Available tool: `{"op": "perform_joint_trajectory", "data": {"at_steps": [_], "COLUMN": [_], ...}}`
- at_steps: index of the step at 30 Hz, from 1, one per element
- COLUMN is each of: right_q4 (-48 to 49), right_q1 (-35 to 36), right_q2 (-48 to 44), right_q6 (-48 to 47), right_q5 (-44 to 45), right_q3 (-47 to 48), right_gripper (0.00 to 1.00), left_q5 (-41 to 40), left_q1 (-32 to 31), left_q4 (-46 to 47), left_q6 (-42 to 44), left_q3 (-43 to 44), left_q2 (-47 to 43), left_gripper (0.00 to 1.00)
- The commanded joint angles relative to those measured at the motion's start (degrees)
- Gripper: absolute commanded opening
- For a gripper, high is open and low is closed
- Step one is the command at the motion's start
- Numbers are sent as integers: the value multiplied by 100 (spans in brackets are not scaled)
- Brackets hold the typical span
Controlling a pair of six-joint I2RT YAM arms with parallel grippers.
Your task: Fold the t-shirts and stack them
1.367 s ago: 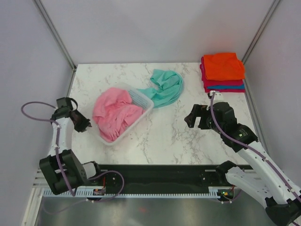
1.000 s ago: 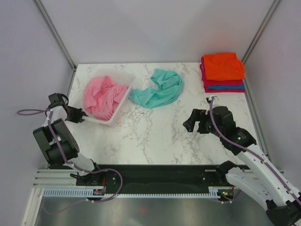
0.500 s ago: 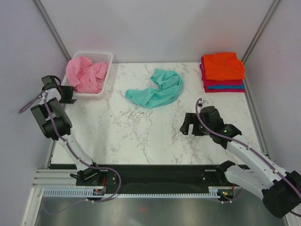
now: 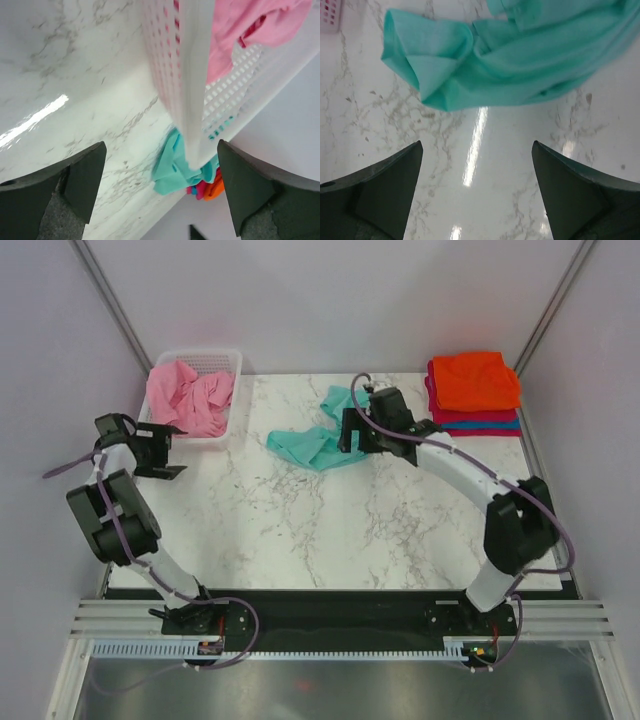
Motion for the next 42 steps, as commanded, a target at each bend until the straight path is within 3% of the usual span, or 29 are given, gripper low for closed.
{"op": "perform_joint_trajectory", "data": {"at_steps": [1, 3, 6, 9, 12, 15, 17, 18, 19, 21, 22, 24, 29, 31, 33, 34, 36, 37, 38, 40, 42], "right_q4": [-507, -808, -1405, -2100, -2496, -2453, -2435, -2418, -2400, -2330, -2295, -2207, -2066, -1996, -1830, -1785, -1776, -1837, -1916, -2074, -2188], "right_q1": [201, 271, 351, 394, 430, 439, 447, 439, 439, 439, 447, 474, 535, 535, 544, 562, 605, 614, 623, 623, 623], "right_q2": [1094, 1900, 3050, 4176, 4812, 4919, 4920, 4893, 4867, 4623, 4473, 4096, 1567, 47, -1486, -1992, -3325, -3707, -4042, -4738, -4915], "right_q6": [-560, -806, -1131, -1368, -1414, -1379, -1387, -1405, -1422, -1396, -1370, -1282, -265, 412, 791, 1280, 1757, 2099, 2259, 2383, 2322], "right_q5": [558, 788, 1333, 1991, 2676, 3046, 3223, 3276, 3276, 3312, 3242, 3320, 3347, 2927, 1838, 1591, 1195, 1202, 1272, 1473, 1562], "right_q3": [1835, 2634, 4669, 6226, 6856, 6560, 6401, 6252, 6181, 5893, 5743, 5348, 2679, 975, -743, -1259, -2487, -2755, -2949, -3232, -3093], "right_gripper": [98, 98, 98, 98, 98, 98, 92, 85, 65, 38, 17, 0, 0, 0, 0, 5, 47, 77, 86, 93, 94], "left_q5": [110, -5, -14, 144, 197, 197, 241, 276, 294, 285, 250, 5, -567, -672, -822, -866, -1068, -1129, -1286, -1542, -1954], "left_q1": [128, 154, 119, 23, -275, -478, -522, -531, -540, -671, -750, -1126, -2032, -2200, -2411, -2464, -2639, -2719, -3033, -3447, -4237], "left_q4": [213, 186, 186, 274, 318, 309, 318, 327, 318, 318, 309, 240, -243, -497, -639, -701, -824, -824, -807, -746, -666], "left_q6": [739, 1195, 1670, 1760, 1874, 1936, 1927, 1936, 1953, 2023, 2067, 2217, 2621, 2744, 2876, 2911, 2964, 2982, 2999, 3061, 3227], "left_q3": [-903, -1301, -2048, -2585, -2446, -2253, -2296, -2314, -2340, -2358, -2349, -2297, -2059, -1937, -1848, -1787, -1725, -1725, -1725, -1655, -1341], "left_q2": [-1415, -1838, -2646, -3096, -3176, -3176, -3167, -3158, -3167, -3228, -3281, -3404, -3965, -4089, -4283, -4344, -4458, -4468, -4424, -4258, -3786], "left_gripper": [100, 99, 97, 95, 90, 88, 87, 87, 86, 84, 82, 80, 77, 76, 73, 72, 70, 69, 68, 68, 68]}}
